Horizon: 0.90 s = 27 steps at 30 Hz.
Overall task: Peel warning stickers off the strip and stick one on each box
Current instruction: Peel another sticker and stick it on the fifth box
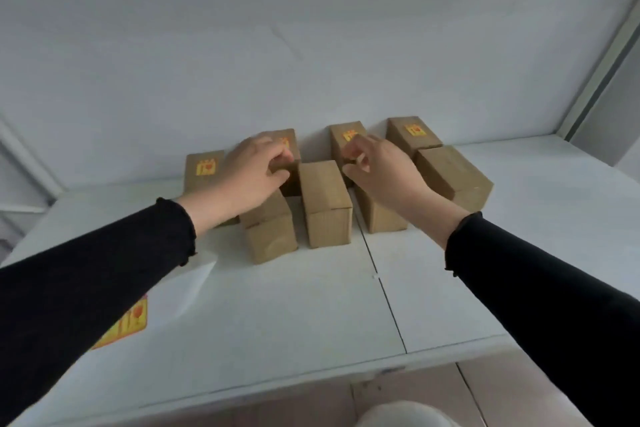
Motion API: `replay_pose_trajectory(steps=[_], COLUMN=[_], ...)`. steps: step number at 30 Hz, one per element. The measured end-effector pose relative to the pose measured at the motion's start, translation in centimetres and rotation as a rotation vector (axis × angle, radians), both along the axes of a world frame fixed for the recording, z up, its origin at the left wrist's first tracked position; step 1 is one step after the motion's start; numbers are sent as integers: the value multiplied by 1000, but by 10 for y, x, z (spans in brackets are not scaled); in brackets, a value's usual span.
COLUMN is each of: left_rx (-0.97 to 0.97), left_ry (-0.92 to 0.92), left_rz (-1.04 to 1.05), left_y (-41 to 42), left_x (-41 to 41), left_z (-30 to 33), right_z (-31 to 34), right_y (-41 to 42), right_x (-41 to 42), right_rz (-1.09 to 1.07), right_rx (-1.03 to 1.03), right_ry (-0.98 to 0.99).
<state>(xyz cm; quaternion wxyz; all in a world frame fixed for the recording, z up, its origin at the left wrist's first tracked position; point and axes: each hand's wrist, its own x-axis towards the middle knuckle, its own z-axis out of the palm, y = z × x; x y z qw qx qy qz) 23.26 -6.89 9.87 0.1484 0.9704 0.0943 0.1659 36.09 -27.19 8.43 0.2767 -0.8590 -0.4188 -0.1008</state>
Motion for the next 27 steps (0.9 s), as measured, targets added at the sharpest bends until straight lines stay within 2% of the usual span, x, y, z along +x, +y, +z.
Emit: replay_pose_trajectory(steps=[7, 12, 18, 22, 24, 27], left_rx=[-65, -179, -233, -123, -114, -158], left_ry=[37, 109, 259, 459, 460, 455], left_rz=[134, 286, 374, 330, 296, 288], left_y=[58, 94, 123, 130, 132, 133], left_x=[-158, -232, -256, -247, -238, -231], left_z=[-29, -72, -124, -138, -138, -134], right_z=[-15, -48, -96, -123, -130, -132], right_y=[68, 127, 177, 193, 198, 199], right_x=[-135, -208, -256, -260, -255, -245], right_rz=[170, 260, 300, 259, 227, 189], right_rx=[-25, -49, -145, -275, -341, -321], right_ry=[53, 165, 274, 201, 149, 150])
